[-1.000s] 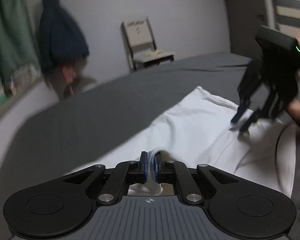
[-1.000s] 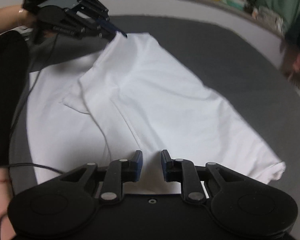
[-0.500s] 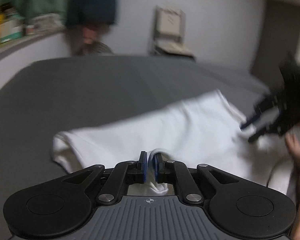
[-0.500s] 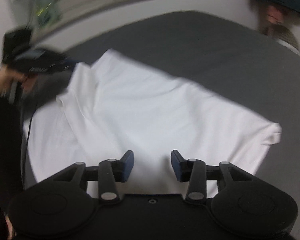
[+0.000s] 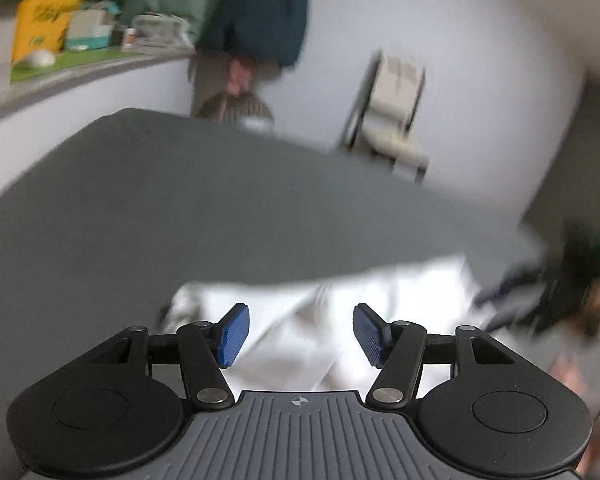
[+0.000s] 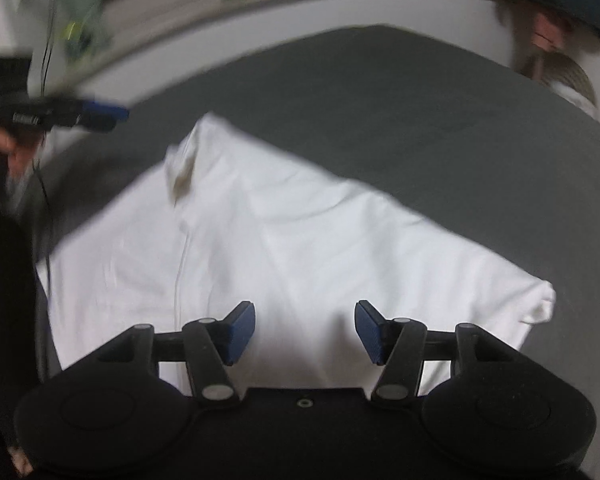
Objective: Fold clothes
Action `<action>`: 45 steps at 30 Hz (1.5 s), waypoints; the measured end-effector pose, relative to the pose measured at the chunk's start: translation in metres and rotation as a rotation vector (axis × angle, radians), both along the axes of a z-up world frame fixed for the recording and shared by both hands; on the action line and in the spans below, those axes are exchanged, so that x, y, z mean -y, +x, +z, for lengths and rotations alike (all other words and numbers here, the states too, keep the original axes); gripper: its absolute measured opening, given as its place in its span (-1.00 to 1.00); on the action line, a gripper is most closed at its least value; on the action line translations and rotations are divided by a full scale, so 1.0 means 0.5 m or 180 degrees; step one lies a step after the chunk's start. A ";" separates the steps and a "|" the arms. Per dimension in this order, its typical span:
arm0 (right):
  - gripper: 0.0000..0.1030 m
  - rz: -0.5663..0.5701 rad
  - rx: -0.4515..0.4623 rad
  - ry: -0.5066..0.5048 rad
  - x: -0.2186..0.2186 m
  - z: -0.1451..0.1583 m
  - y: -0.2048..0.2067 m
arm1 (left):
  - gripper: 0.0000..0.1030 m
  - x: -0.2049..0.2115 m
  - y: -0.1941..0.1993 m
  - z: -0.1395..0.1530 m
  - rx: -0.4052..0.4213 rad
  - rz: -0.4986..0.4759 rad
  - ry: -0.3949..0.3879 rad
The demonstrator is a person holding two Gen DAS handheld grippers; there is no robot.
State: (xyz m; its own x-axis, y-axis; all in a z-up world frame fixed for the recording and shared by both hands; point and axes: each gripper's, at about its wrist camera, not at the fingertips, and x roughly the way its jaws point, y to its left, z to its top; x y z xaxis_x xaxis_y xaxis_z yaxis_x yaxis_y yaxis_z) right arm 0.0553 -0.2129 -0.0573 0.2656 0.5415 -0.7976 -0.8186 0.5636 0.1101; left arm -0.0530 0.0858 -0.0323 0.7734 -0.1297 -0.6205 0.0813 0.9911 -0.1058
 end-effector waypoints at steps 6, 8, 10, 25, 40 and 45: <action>0.06 0.0898 0.0580 -0.0547 -0.076 -0.016 -0.115 | 0.17 0.082 -0.004 -0.057 -0.0032 -0.0725 0.1828; 0.06 0.1097 0.0974 -0.0805 -0.083 -0.029 -0.150 | 0.17 0.105 0.014 -0.061 0.0047 -0.0947 0.1841; 0.06 0.1251 0.1272 -0.1035 -0.073 -0.041 -0.169 | 0.17 0.116 0.039 -0.063 0.0137 -0.1057 0.1778; -0.10 0.2277 0.2575 -0.1456 -0.083 -0.123 -0.264 | 0.16 0.211 0.127 -0.112 0.0025 -0.1989 0.2359; -0.11 0.0528 0.1771 -0.0243 -0.315 -0.065 -0.176 | 0.16 0.127 0.097 -0.037 0.0448 -0.0416 0.1150; -0.53 -0.0239 0.1438 -0.0231 -0.368 -0.104 -0.140 | 0.16 0.096 0.096 -0.056 0.0595 -0.0135 0.0947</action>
